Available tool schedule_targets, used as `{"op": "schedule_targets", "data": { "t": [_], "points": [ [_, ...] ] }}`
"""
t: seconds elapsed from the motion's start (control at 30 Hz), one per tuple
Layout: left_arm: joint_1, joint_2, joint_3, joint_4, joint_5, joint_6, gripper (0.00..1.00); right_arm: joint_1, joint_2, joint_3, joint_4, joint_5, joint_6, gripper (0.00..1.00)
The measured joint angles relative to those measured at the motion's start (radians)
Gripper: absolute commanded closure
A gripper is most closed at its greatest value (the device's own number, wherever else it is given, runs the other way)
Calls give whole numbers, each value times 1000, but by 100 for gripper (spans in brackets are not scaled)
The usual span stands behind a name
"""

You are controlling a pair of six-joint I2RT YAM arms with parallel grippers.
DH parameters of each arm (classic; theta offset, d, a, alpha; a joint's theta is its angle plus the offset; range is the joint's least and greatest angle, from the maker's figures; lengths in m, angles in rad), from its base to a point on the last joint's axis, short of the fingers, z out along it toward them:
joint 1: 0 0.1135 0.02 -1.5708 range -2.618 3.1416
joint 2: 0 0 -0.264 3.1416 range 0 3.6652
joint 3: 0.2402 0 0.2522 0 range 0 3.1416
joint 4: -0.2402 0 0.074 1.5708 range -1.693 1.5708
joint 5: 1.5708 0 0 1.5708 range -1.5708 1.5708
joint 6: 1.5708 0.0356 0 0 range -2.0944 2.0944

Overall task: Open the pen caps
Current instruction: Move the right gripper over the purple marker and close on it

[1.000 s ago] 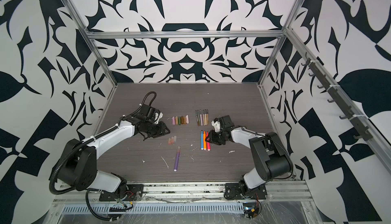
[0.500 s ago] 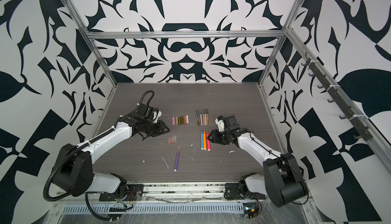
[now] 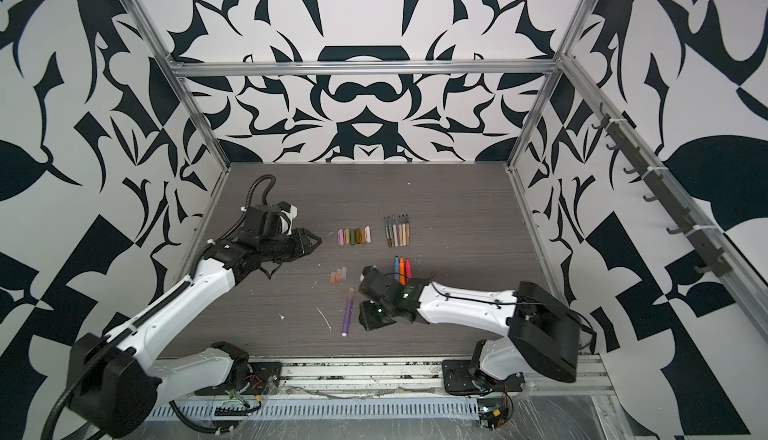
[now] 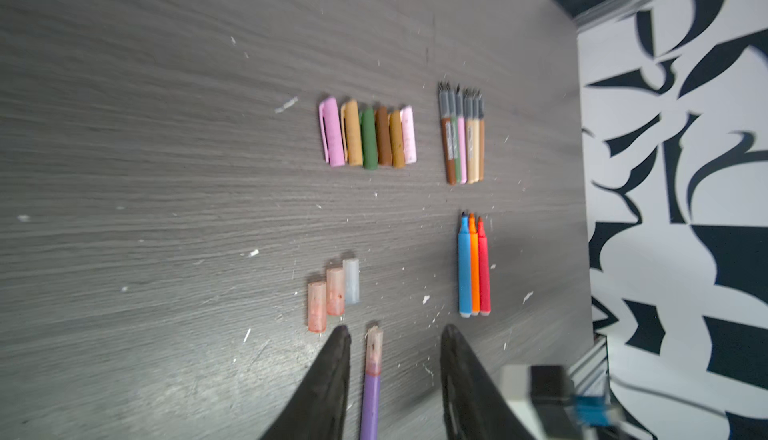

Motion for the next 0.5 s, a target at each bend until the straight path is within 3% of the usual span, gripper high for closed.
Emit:
{"op": "schedule_targets", "data": {
  "t": [0.27, 0.5],
  "points": [
    [28, -80, -50, 10, -27, -29, 56, 110, 286, 301, -152, 151, 277, 60],
    [34, -93, -73, 10, -27, -35, 56, 124, 399, 407, -280, 208, 359, 64]
  ]
}}
